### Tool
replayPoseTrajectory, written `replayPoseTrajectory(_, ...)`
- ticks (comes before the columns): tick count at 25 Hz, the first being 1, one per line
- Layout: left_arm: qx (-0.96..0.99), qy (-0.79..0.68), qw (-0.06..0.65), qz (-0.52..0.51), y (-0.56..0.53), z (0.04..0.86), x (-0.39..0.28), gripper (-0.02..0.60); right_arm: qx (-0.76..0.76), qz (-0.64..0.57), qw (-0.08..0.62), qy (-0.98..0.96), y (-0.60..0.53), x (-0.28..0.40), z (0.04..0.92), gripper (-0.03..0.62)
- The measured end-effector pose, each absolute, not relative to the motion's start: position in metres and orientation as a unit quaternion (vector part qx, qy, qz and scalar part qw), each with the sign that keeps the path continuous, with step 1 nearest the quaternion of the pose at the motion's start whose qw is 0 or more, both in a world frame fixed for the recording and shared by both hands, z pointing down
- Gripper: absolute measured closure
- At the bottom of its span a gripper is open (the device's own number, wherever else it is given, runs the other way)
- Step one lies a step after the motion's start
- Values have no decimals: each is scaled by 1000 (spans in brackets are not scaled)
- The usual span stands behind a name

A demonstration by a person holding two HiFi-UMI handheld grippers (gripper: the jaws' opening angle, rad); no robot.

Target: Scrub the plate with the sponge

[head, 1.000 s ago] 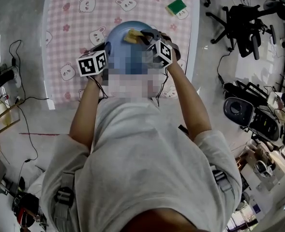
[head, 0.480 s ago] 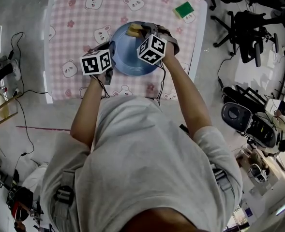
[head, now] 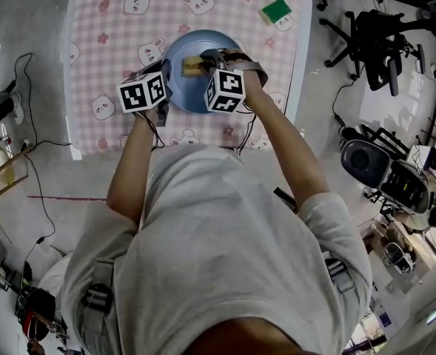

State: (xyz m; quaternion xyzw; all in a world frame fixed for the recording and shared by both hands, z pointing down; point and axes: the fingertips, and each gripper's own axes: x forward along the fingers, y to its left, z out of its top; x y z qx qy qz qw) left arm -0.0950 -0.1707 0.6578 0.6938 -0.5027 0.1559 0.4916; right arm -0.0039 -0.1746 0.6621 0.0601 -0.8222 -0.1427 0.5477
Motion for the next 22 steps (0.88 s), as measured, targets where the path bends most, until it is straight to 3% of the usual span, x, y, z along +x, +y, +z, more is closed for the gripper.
replayPoseTrajectory(22,684,-510,503,139,-169,664,-90,545,-75,-121,571,-808,-57,24,679,542)
